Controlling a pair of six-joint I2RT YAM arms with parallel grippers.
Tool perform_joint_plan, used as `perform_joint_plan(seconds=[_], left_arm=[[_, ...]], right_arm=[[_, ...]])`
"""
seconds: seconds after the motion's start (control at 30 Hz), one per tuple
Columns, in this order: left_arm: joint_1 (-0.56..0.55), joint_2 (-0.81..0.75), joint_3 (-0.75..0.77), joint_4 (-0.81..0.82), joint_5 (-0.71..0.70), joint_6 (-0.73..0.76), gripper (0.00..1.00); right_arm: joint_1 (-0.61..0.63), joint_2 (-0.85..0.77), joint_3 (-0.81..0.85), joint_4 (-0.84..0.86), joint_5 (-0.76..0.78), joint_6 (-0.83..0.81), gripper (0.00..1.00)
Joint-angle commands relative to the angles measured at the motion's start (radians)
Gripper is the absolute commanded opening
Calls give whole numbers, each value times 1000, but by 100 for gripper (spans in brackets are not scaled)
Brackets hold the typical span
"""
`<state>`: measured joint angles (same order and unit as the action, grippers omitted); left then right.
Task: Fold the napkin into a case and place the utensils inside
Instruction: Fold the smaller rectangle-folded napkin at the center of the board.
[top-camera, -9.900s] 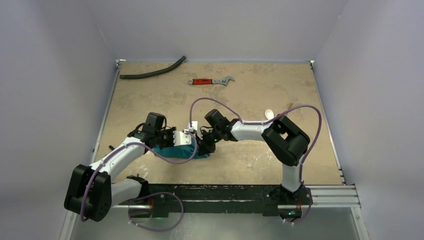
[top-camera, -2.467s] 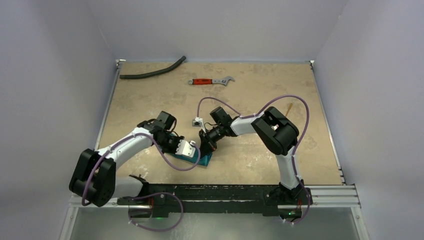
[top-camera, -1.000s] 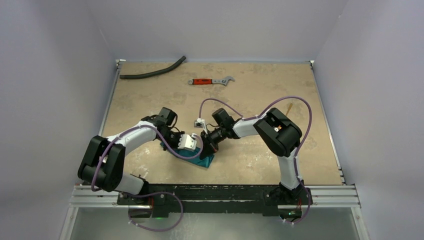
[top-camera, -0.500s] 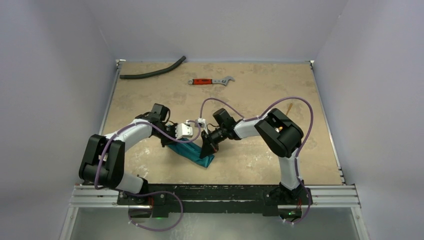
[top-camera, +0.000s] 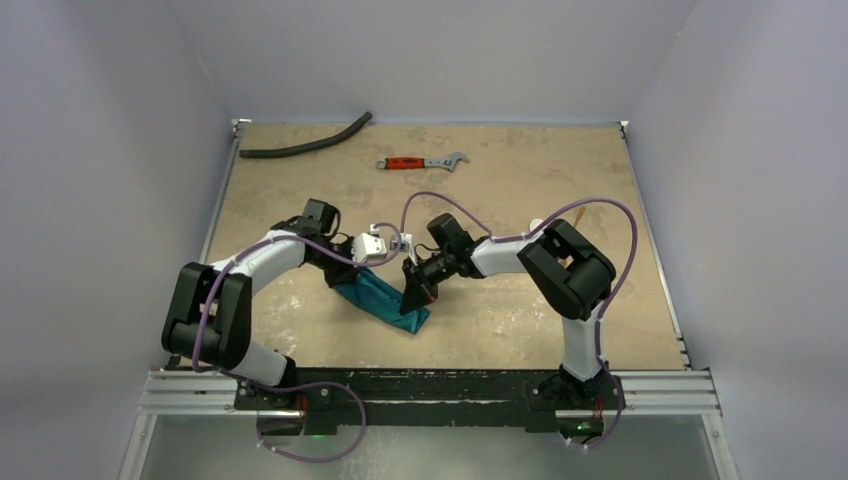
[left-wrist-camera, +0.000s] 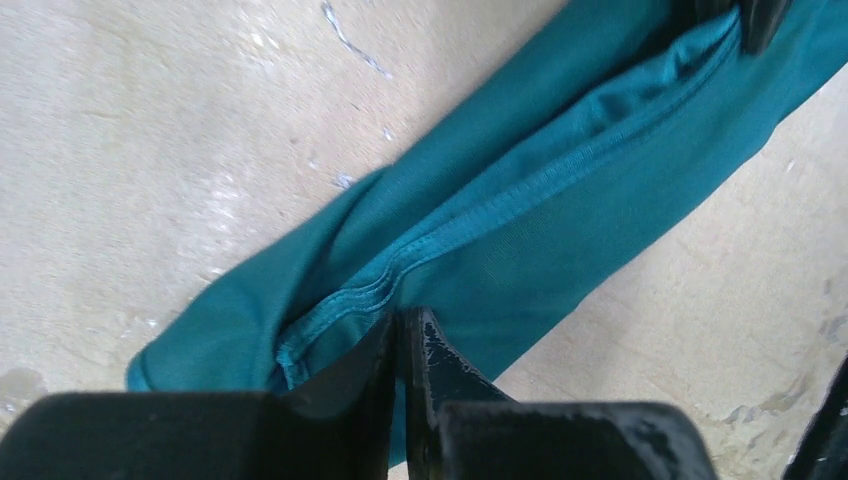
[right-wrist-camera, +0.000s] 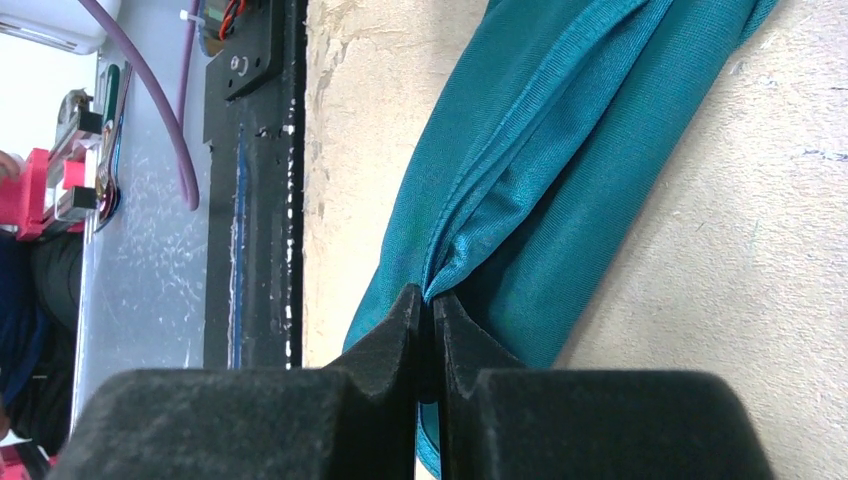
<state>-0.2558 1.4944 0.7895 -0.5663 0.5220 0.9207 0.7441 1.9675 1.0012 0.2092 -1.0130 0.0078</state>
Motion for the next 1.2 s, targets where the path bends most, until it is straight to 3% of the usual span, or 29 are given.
perform_joint_plan(seconds=[0.0,0.13,0.47,0.73,1.0,1.07,1.17], left_arm=[[10,10,116,-82,103,-68,13],[10,16,131,-145,115,-17,16],[7,17,83,-241,89,205,9],[26,191,158,-158,13,107,0],[38,199,141,-116,35,29,0],[38,198,137,-123,41,16,0],[38,189,130,-125,55,-5,0]], right_arm=[[0,-38,2,-44,1,9,10],[0,-41,1,-50,21,10,12],[0,-54,5,-50,42,21,15],[0,-74,16,-95,67,3,17],[-8,-119,-6,-140,101,-4,32],[-27,-144,-16,-146,113,-4,31],[-65,-209,-39,-155,144,-3,23]])
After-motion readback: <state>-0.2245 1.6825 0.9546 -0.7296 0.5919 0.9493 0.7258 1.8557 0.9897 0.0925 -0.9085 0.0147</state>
